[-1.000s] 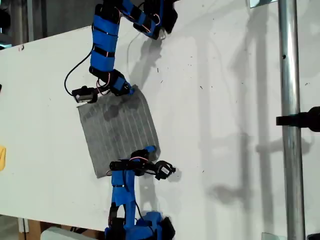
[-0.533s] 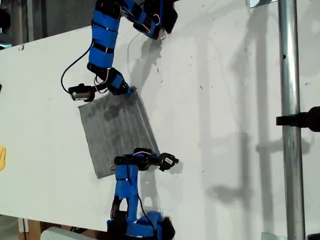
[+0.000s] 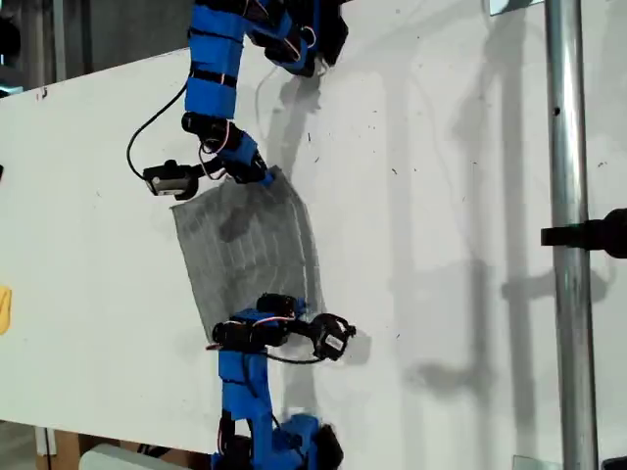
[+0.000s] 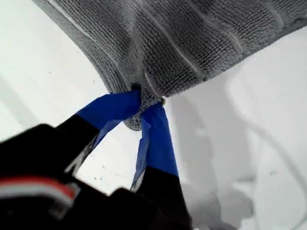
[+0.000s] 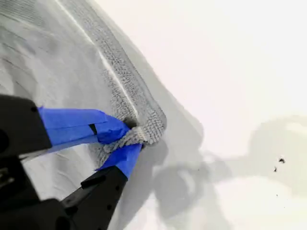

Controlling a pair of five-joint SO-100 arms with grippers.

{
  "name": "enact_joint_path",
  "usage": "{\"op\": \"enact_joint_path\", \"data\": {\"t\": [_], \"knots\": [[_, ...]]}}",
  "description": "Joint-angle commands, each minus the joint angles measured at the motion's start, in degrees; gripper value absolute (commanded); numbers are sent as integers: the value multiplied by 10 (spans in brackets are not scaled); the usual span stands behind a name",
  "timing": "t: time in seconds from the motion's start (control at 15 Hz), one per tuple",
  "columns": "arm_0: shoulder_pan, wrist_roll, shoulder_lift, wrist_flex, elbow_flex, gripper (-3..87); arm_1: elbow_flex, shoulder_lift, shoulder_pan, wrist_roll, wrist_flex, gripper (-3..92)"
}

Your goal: Grasp corners of a towel and fold twice.

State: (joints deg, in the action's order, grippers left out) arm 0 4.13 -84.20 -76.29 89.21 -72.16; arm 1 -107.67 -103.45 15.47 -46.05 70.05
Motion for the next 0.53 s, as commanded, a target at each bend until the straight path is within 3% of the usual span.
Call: {"op": "enact_joint_path", "data": {"t": [0.0,0.07,0.2,0.47], "knots": [[-87,-62,-122,-5,37,-29,7,-99,-102,-85,45,-3],[-101,-91,-138,4,31,-29,4,-119,-120,-105,47,-3],[-69,-113,-156,45,3,-29,8,-123,-60,-72,25,-3],[122,-2,-218,56,-97,-29,69,0,136,84,-98,-3]]}}
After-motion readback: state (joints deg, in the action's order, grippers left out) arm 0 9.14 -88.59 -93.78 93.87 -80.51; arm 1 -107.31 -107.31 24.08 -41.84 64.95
